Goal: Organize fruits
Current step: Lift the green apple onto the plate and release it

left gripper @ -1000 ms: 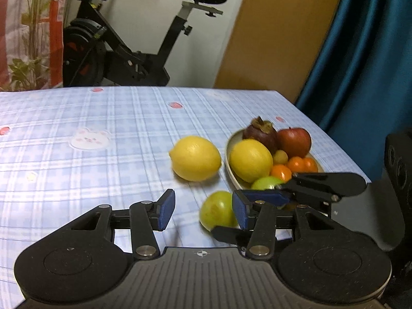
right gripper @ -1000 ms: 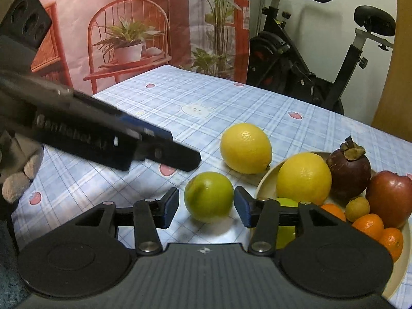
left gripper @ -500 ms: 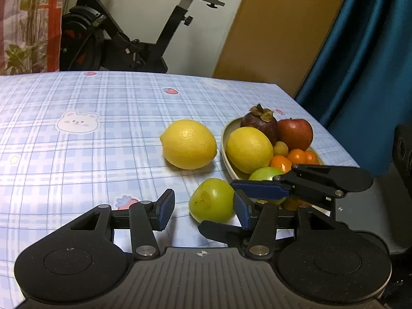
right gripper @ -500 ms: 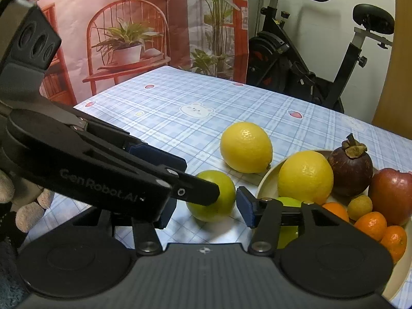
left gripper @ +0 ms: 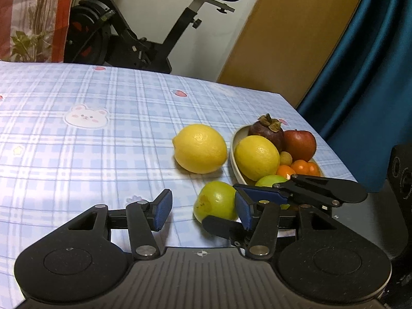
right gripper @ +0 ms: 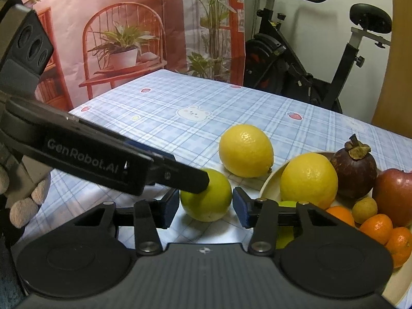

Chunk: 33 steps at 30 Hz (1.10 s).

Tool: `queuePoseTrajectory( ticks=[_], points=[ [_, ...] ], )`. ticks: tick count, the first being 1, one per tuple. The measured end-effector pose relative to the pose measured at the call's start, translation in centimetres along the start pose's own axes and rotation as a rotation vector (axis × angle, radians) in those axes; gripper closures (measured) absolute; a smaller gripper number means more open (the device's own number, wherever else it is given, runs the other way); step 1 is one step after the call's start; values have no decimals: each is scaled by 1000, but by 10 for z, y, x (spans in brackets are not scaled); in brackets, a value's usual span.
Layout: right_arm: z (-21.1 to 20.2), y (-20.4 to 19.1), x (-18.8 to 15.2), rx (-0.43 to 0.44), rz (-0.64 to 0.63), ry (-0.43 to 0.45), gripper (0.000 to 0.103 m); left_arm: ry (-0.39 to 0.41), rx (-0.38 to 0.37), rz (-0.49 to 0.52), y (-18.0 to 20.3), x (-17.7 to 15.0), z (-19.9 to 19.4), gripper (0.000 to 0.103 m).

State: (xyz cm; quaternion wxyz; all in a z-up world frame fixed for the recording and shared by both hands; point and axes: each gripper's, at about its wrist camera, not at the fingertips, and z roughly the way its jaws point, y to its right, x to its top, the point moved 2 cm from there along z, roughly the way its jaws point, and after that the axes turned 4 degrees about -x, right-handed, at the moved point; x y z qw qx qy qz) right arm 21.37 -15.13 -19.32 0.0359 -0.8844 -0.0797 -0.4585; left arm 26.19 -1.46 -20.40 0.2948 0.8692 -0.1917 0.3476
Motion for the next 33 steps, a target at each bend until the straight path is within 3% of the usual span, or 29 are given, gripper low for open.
queuePoseTrajectory(
  ticks=[5,8,18,33],
  points=[
    [-6,1,-5,5,33,11,55,-11,-36,9,6,-5,2,49],
    [-16,0,-7,-2,45,31,56,-5,-65,29,15,-8,-2,58],
    [-69,17,-14,-61,83,115,56,40,-140,60,57,-6,-7,60],
    [-116,86,-38,-208,221,157,56,-14,-191,240,142,11,56,60]
  ],
)
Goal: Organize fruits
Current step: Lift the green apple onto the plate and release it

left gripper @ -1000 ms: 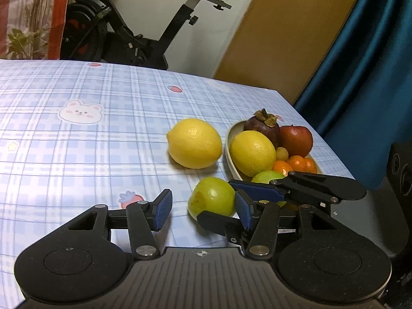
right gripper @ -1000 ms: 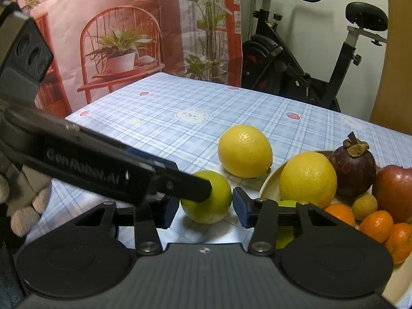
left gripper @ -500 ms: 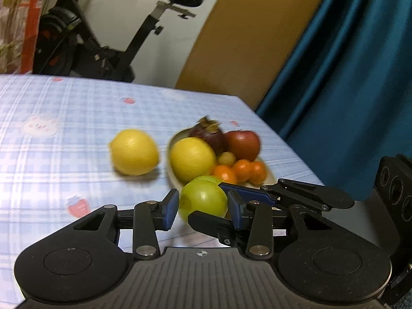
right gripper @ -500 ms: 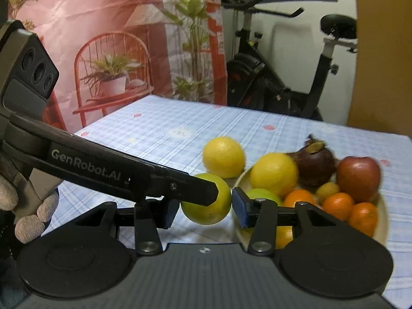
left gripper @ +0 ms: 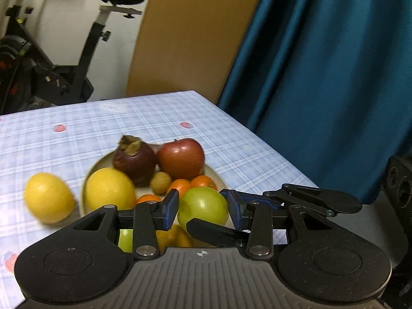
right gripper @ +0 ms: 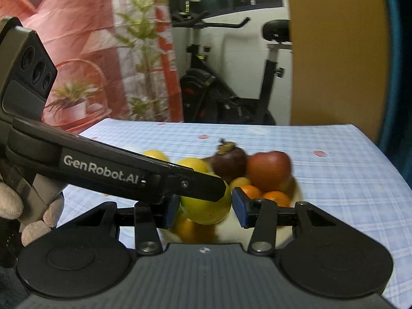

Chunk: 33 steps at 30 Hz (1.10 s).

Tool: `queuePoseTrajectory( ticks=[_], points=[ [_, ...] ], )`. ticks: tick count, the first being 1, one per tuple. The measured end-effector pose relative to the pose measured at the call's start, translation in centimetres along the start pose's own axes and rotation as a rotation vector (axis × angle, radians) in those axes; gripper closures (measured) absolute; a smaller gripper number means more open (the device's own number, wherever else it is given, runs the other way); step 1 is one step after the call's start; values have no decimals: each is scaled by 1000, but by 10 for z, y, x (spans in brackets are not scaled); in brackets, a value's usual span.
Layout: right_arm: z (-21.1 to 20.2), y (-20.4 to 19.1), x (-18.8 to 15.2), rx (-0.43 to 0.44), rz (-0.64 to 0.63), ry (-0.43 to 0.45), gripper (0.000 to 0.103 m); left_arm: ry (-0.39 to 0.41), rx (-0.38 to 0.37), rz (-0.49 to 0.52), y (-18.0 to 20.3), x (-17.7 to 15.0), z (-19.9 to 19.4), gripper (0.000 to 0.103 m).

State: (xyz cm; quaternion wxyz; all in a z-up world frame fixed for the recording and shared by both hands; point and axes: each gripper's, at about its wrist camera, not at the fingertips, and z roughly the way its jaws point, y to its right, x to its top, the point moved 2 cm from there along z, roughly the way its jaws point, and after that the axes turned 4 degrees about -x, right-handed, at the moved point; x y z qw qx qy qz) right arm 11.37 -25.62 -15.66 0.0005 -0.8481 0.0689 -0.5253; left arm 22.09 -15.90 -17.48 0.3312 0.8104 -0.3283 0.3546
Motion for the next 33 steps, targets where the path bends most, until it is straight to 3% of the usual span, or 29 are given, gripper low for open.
queuePoseTrajectory(
  ticks=[7,21,33],
  points=[
    [6,21,-11,-19,60,-34,56,-57,2,19,3,-3,29,60],
    [14,24,-21,-12,107,-83,56,-94,8,23,-3,-11,32,60],
    [13,20,-24,-18,103,-102,54,-20,25,-43,-11,-9,9,58]
  ],
)
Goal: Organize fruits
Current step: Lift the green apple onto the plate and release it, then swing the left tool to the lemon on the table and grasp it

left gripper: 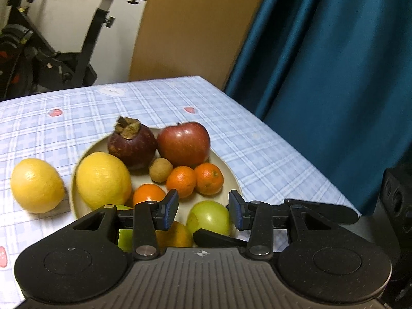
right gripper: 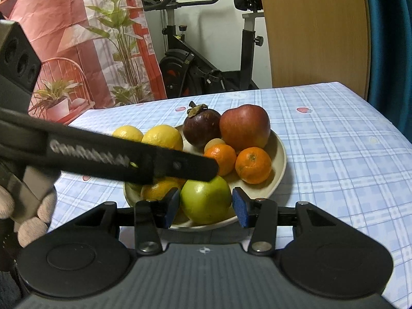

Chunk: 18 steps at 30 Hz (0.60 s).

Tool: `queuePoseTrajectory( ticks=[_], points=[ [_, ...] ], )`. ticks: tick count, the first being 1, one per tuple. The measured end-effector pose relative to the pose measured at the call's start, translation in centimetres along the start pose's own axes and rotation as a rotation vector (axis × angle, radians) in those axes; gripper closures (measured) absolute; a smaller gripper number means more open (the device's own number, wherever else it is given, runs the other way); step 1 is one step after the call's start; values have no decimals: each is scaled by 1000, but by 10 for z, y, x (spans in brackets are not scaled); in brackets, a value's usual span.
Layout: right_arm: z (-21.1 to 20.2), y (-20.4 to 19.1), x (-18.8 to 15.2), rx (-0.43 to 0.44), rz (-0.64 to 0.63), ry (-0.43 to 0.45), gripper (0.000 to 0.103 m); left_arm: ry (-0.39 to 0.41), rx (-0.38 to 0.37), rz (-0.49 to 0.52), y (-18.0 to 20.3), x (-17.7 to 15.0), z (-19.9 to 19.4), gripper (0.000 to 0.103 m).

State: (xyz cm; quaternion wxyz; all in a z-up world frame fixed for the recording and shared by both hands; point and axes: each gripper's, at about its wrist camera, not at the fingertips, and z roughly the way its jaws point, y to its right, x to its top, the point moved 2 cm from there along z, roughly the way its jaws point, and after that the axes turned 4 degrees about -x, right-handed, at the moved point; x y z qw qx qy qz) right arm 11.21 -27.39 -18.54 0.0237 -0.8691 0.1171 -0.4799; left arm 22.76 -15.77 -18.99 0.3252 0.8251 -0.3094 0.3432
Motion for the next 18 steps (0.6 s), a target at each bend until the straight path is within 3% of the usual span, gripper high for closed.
queuePoseTrajectory(
  ticks=[8,18],
  points=[
    [-6,-3,4,-4,-6,19,48,88,70,-96,-33,5,-40,51],
    [-12,-12,31,28,-20,61,47,232,170,-232,-77,24,-110,51]
  ],
)
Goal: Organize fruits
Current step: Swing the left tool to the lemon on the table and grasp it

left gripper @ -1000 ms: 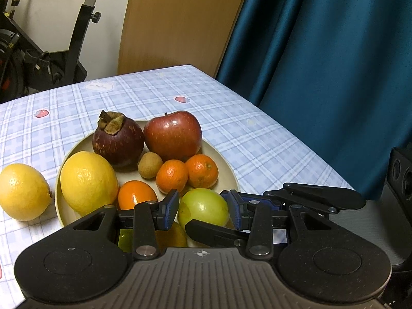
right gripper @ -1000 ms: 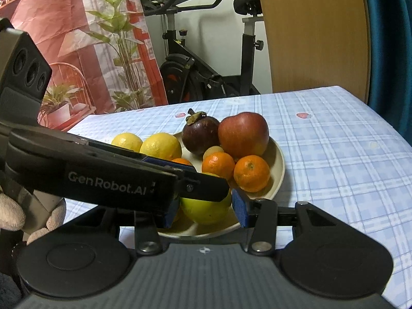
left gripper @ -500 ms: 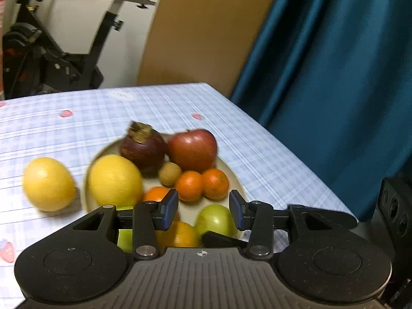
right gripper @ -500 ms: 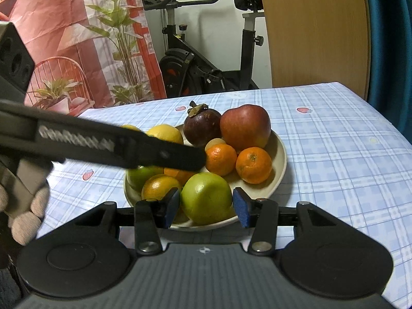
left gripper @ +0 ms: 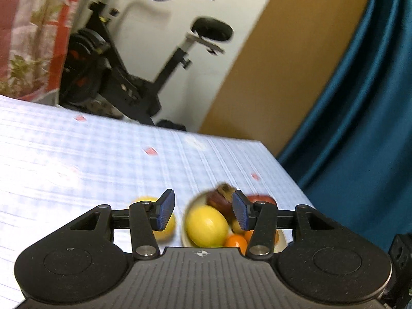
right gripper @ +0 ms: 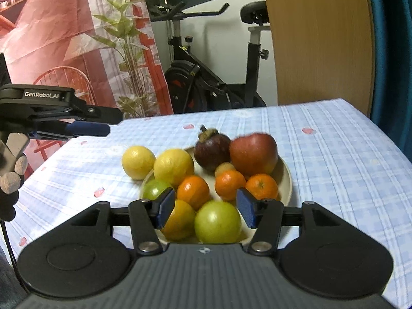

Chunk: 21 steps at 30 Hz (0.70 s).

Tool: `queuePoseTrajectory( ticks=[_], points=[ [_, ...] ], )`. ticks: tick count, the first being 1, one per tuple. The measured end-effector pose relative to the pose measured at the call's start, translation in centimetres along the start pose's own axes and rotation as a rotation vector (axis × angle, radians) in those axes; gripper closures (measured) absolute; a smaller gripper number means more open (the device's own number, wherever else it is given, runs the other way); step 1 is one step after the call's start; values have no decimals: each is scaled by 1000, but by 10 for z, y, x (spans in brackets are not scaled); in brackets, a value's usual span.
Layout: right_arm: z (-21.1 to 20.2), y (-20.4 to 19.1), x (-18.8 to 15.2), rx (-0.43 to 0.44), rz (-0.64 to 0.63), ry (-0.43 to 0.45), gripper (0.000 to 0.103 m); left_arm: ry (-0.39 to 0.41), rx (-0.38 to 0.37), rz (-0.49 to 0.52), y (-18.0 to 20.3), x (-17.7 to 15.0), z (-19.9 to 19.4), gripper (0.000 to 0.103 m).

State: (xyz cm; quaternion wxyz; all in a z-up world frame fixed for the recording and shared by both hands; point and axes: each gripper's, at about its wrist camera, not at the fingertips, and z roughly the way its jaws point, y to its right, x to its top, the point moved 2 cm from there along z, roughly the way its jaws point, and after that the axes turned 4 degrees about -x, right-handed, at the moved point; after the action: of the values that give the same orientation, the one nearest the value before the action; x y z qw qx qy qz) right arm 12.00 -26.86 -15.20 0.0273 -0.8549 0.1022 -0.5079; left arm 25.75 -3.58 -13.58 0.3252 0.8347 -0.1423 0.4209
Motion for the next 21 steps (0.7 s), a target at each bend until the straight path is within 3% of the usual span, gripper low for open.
queuePoseTrajectory(
  ticks=[12,17,21],
  points=[
    [4,-38,65,79,-109,117,47,144,22,-176,-30,43,-54,51],
    [8,-57,79,102,-165,156,47,207,49,-161,-30,59,-63,51],
    [18,-65,83,115,-186,160,47,228,98,-94,-31,67,-63,51]
  ],
)
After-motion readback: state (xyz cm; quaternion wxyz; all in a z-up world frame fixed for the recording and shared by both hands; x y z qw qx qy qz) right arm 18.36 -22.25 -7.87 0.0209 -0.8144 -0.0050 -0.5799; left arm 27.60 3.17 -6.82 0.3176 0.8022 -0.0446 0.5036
